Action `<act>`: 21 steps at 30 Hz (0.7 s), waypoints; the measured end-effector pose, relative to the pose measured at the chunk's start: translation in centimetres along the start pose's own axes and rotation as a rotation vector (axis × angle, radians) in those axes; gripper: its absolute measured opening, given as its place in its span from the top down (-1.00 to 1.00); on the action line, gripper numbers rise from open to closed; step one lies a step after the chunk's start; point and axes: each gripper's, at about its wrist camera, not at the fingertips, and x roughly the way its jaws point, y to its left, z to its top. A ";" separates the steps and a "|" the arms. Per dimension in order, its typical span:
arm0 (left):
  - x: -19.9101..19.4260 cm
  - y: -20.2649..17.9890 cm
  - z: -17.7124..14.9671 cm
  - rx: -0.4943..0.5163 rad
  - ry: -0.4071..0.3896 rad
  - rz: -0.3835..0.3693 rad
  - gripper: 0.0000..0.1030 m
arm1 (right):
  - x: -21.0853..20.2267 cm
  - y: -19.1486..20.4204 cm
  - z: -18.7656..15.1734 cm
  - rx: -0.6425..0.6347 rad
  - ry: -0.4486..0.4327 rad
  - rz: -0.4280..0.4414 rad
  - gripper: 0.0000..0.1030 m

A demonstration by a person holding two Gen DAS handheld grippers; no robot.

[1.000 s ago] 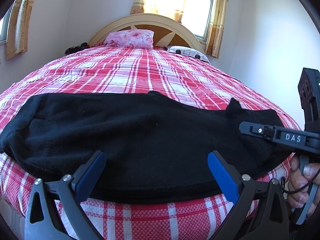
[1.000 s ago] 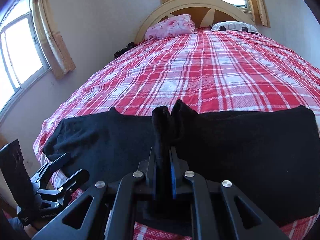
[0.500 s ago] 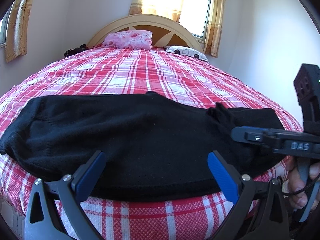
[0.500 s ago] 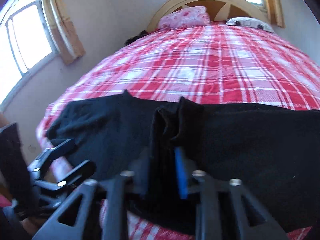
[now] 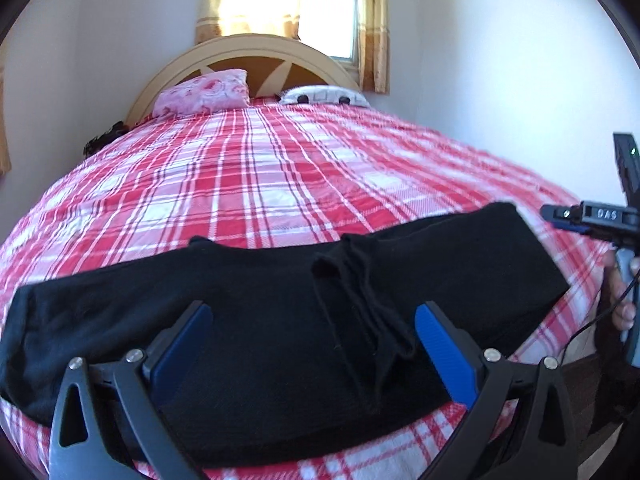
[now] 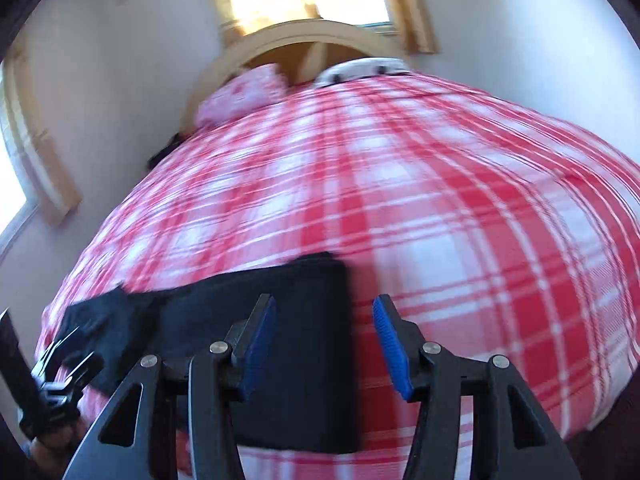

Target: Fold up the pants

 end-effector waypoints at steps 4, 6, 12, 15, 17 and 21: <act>1.9 -0.8 -0.5 0.029 0.091 0.031 -1.00 | 1.0 -1.7 -1.2 -0.008 0.058 -0.047 -0.02; 2.3 -1.0 -1.3 0.041 0.122 0.042 -1.00 | 1.7 -0.5 -2.6 -0.089 0.123 -0.053 -0.02; 1.7 -0.5 -1.7 0.013 0.101 0.033 -1.00 | 1.0 -0.4 -3.2 -0.111 0.092 -0.067 -0.04; 1.7 0.2 -1.9 -0.001 0.089 0.054 -1.00 | -1.1 0.7 -2.6 -0.112 0.003 -0.045 -0.04; 1.6 0.9 -2.1 -0.039 0.093 0.037 -1.00 | -1.5 2.8 -2.7 -0.165 -0.009 0.022 -0.04; 1.1 1.4 -2.1 -0.040 0.080 0.051 -1.00 | 0.8 6.1 -4.1 -0.261 0.043 0.048 -0.05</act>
